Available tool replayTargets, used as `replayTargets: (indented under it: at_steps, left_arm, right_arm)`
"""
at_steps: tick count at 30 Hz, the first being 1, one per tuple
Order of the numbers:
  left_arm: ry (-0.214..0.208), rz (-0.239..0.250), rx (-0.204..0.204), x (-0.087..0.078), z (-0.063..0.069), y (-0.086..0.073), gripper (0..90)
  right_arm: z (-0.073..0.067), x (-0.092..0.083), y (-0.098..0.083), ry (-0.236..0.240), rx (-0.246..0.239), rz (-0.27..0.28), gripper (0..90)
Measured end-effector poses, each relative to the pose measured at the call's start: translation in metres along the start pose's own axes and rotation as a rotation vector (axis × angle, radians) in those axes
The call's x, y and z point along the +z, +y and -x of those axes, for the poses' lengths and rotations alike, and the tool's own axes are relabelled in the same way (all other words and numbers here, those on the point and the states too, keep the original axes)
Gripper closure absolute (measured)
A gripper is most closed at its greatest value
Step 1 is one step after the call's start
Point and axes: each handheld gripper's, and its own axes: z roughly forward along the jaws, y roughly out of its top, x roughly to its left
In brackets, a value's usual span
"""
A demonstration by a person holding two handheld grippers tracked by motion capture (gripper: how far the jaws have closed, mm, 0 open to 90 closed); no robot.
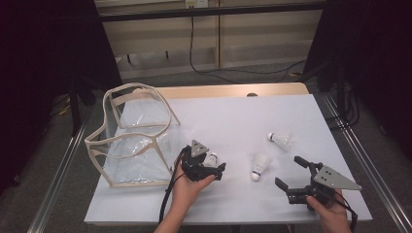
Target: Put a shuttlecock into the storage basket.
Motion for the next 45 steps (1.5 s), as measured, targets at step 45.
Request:
replayTargets:
  at_steps: [45]
  left_arm:
    - [0.047, -0.04, -0.023, -0.013, -0.02, -0.018, 34.7]
  right_arm:
    - [-0.001, 0.003, 0.0, 0.015, 0.003, -0.004, 0.4]
